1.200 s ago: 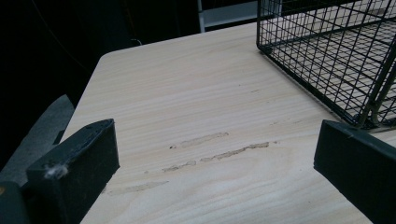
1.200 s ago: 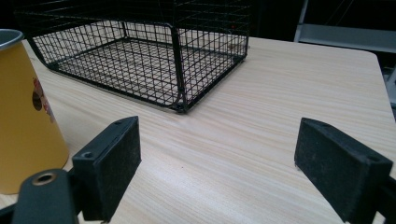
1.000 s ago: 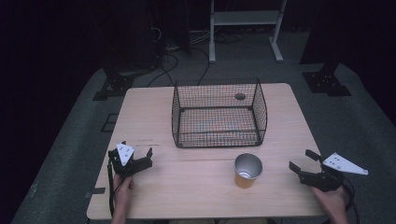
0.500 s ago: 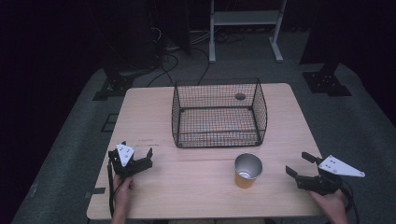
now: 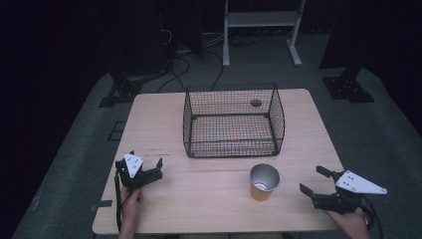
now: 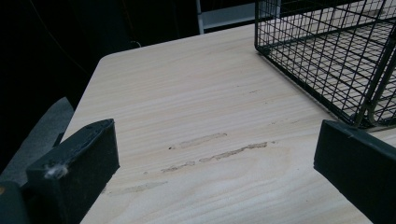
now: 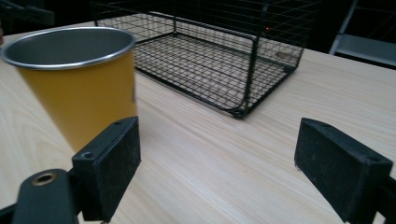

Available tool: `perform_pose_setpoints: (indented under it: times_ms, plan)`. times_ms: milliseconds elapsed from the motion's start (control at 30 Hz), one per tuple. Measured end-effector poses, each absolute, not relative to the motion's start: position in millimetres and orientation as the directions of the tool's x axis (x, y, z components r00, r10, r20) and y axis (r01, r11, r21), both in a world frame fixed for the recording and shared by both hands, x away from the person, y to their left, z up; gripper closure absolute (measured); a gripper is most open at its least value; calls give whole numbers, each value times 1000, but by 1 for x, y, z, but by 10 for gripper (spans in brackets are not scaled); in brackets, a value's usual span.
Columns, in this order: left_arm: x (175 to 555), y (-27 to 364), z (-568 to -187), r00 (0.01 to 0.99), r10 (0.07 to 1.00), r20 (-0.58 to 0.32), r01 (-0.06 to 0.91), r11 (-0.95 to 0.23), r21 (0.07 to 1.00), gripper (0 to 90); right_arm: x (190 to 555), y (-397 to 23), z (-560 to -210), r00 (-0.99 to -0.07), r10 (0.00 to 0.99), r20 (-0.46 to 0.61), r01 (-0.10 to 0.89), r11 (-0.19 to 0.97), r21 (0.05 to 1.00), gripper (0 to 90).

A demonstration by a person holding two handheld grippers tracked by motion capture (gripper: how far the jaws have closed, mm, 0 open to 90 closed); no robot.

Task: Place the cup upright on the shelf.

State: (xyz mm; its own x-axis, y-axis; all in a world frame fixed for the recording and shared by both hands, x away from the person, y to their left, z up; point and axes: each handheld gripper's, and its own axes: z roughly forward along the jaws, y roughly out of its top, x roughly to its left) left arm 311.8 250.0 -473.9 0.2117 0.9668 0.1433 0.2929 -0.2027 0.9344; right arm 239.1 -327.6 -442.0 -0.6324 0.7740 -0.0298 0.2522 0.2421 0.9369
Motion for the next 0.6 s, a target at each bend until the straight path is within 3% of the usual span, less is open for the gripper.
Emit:
perform_pose_setpoints:
  times_ms: [600]
  plan:
    - [312,251,-474,211,968,139,289,-197,937,0,232,-293,-438,-720,694,-20,247,284,926,135]
